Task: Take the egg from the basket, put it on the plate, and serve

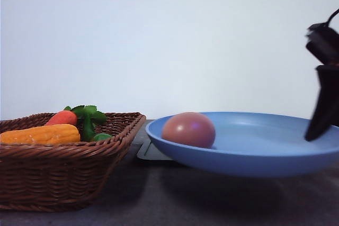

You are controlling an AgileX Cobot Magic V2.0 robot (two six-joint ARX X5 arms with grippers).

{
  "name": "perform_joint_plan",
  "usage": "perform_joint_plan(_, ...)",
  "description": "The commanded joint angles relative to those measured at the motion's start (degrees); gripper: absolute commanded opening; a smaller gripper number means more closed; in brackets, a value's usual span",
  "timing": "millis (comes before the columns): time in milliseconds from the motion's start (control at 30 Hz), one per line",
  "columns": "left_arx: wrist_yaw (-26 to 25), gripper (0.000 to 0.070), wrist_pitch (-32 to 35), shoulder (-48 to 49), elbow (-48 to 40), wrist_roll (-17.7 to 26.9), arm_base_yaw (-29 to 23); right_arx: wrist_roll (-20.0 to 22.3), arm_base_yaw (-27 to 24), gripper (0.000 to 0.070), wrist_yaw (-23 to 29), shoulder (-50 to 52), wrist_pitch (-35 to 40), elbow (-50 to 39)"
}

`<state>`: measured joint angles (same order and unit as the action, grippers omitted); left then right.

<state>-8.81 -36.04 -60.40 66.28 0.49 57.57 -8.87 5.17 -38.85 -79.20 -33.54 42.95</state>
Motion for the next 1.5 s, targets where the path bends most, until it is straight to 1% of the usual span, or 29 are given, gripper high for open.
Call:
perform_joint_plan(0,0.82,0.0381,-0.34,2.50,1.18,-0.36,0.52,-1.17,-0.55,0.0000,-0.81,-3.24,2.17,2.44)
perform_joint_plan(67,2.06,0.0381,-1.48,5.59,1.18,-0.59,0.52,-2.37,-1.29,0.0000,-0.79,-6.97,4.52,5.33)
perform_joint_plan(167,5.37,0.0381,-3.70,9.41,1.18,-0.76,0.52,-3.64,-1.82,0.0000,-0.79,-11.89,6.65,9.63)
perform_joint_plan(300,9.09,0.0381,-5.87,13.43,1.18,-1.36,0.54,-4.66,-2.03,0.0000,-0.71,-18.32,7.94,15.68)
perform_joint_plan(467,9.61,0.0380,-6.49,16.27,1.18,-1.89,0.54,-5.76,-2.03,0.0000,-0.13,-24.89,7.95,21.91)
perform_joint_plan(667,9.62,0.0376,-6.75,17.04,1.18,-2.69,0.54,-5.74,-2.06,0.0004,0.23,-27.95,8.56,23.99)
perform_joint_plan(733,9.62,0.0376,-6.95,16.99,1.18,-2.68,0.54,-5.75,-2.10,0.0057,1.53,-27.95,8.81,23.99)
perform_joint_plan(800,9.69,0.0376,-7.01,16.83,1.18,-2.66,0.54,-5.76,-2.10,0.0135,2.45,-27.95,8.92,23.99)
perform_joint_plan(867,9.86,0.0376,-7.09,16.60,1.18,-2.66,0.54,-5.74,-2.10,0.0184,2.74,-27.95,8.90,23.99)
perform_joint_plan(933,10.06,0.0376,-7.28,16.51,1.18,-2.66,0.54,-5.73,-2.10,0.0198,2.87,-27.94,9.05,24.01)
perform_joint_plan(1067,10.40,0.0376,-7.32,16.13,1.18,-2.64,0.54,-5.72,-2.22,0.0198,2.55,-27.92,9.26,24.74)
perform_joint_plan(1167,10.63,0.0376,-7.29,15.58,1.18,-2.62,0.52,-5.74,-2.96,0.0198,0.35,-27.76,8.38,26.22)
perform_joint_plan(1233,10.79,0.0376,-7.18,15.02,1.18,-2.55,0.52,-5.69,-3.67,0.0198,-0.64,-27.47,6.22,27.86)
perform_joint_plan(1333,12.59,0.0376,-5.92,13.67,1.18,-1.93,0.52,-4.42,-4.99,0.0198,-0.33,-27.21,1.20,31.17)
perform_joint_plan(1467,16.82,0.0375,-3.18,10.90,1.18,0.15,0.52,-2.25,-6.83,0.0197,1.41,-27.00,-4.99,35.89)
